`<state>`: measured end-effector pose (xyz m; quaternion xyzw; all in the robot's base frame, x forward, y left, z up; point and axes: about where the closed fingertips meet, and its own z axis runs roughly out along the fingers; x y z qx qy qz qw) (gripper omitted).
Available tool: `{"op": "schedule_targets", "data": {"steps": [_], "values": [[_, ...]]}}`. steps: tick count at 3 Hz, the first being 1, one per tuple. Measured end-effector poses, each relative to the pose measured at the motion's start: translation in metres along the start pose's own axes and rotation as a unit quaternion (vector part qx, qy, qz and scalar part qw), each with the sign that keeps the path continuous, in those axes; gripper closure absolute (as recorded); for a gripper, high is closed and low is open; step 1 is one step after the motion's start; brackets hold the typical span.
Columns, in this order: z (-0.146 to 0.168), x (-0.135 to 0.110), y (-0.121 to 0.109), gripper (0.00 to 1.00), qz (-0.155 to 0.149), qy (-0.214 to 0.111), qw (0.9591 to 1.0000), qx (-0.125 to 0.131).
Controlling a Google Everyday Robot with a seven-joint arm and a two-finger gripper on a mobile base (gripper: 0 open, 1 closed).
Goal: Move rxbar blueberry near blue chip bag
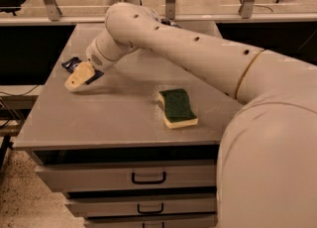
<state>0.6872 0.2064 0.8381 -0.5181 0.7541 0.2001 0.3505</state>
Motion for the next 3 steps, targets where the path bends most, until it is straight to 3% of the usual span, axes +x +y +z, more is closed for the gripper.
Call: {"op": "schedule_targets", "data": {"steps": [1,3], "values": [[0.009,-0.003,-0.003,0.38,0.011,-0.002,0.9999,0.006],[-0.002,-0.01,0.0,0.85,0.002,-0.012,0.9997,0.023]]}}
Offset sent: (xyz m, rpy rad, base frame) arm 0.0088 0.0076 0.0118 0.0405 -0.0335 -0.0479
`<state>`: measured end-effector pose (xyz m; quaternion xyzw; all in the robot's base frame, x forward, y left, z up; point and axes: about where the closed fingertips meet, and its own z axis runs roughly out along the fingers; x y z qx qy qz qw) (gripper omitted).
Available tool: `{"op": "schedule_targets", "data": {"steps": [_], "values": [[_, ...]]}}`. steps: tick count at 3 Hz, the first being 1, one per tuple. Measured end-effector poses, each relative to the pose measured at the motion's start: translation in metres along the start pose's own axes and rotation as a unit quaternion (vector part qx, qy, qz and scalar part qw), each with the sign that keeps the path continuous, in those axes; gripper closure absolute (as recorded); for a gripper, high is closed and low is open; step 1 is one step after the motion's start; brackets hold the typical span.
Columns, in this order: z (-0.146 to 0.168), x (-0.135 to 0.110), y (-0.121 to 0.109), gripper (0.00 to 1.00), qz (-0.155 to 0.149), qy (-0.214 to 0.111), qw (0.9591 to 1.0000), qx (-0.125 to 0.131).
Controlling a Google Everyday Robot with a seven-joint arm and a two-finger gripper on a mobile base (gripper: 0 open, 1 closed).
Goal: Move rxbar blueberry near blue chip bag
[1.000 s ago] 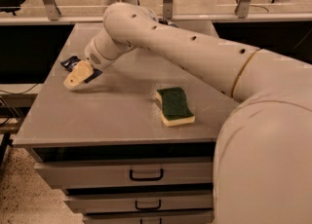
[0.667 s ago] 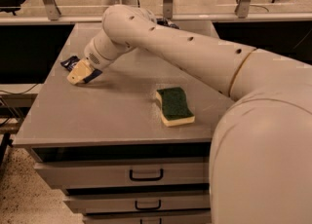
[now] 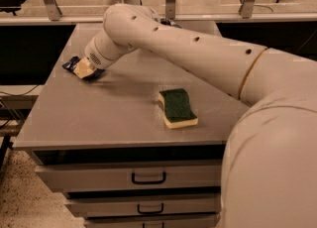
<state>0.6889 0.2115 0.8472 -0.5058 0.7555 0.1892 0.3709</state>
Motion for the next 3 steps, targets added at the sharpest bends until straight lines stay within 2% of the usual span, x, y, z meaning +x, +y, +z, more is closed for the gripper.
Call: {"op": "schedule_targets", "data": {"steps": [1,2,3], "values": [[-0.023,-0.001,0.003,1.0,-0.029,0.01,0.9993,0.02],[-0.08,0.0,-0.011,1.0,-0.078,0.031,0.9944,0.065],[-0.08,0.0,-0.011,1.0,-0.078,0.031,0.9944,0.065]]}}
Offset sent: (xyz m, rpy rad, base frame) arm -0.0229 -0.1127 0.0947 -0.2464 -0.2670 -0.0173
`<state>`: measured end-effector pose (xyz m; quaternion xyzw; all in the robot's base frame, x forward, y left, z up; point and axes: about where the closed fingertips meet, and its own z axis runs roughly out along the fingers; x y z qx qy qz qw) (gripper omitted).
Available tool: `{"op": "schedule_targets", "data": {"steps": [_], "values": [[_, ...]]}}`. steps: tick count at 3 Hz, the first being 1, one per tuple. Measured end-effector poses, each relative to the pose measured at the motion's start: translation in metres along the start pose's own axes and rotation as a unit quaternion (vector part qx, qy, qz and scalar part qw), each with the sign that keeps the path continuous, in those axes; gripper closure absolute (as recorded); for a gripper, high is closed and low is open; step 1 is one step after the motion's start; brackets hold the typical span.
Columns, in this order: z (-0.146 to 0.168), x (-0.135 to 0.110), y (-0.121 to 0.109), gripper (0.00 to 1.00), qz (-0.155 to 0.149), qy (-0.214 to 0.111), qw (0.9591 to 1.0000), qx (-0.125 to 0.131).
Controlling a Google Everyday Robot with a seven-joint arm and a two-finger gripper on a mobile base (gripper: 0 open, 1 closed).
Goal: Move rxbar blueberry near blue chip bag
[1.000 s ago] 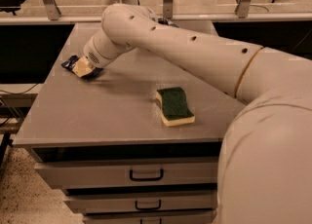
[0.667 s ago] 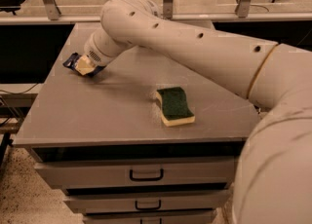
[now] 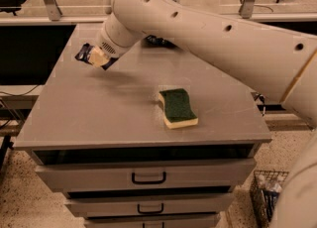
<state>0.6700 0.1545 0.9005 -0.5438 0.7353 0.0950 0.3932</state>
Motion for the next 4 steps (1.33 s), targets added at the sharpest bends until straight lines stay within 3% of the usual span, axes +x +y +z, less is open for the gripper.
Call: {"op": "schedule_targets", "data": {"steps": [1,2,3,4], "values": [[-0.007,0.009,-0.007,1.0,0.005,0.016,0.9998,0.007],[-0.038,0.036,-0.029,1.0,0.013,0.053,0.9975,0.044],[-0.085,0.075,-0.067,1.0,0.023,0.102,0.9892,0.103],[-0.127,0.122,-0.109,1.0,0.045,0.146,0.9749,0.162]]}}
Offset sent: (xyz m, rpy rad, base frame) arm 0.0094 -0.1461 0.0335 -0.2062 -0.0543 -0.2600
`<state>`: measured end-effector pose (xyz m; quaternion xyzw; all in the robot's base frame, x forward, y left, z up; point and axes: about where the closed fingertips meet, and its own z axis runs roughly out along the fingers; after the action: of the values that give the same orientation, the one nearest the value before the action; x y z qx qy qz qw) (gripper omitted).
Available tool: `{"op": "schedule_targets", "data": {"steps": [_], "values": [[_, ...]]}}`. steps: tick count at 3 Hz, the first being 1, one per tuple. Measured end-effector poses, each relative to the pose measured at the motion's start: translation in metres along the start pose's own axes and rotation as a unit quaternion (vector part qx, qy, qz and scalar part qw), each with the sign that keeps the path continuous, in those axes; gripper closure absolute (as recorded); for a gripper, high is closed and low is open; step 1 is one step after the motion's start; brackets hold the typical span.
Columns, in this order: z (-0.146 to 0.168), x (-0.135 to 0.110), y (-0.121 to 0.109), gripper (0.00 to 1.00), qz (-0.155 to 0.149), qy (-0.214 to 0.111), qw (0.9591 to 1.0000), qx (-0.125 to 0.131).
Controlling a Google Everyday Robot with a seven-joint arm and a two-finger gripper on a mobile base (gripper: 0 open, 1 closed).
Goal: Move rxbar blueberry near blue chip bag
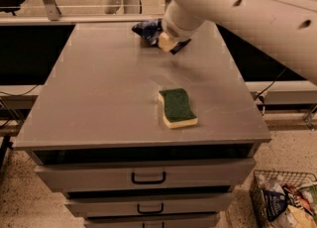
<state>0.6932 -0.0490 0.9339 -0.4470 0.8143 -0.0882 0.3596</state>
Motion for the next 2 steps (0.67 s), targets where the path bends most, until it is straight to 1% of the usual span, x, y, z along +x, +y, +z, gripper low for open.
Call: {"op": "schedule_targets", "data": {"steps": [1,2], "values": [[0.001,0.044,-0.035,1.0,0.03,0.032,0.9985,0.033],[0.001,0.083,-0.058,1.0,0.057,0.061,0.9949,0.056]]}}
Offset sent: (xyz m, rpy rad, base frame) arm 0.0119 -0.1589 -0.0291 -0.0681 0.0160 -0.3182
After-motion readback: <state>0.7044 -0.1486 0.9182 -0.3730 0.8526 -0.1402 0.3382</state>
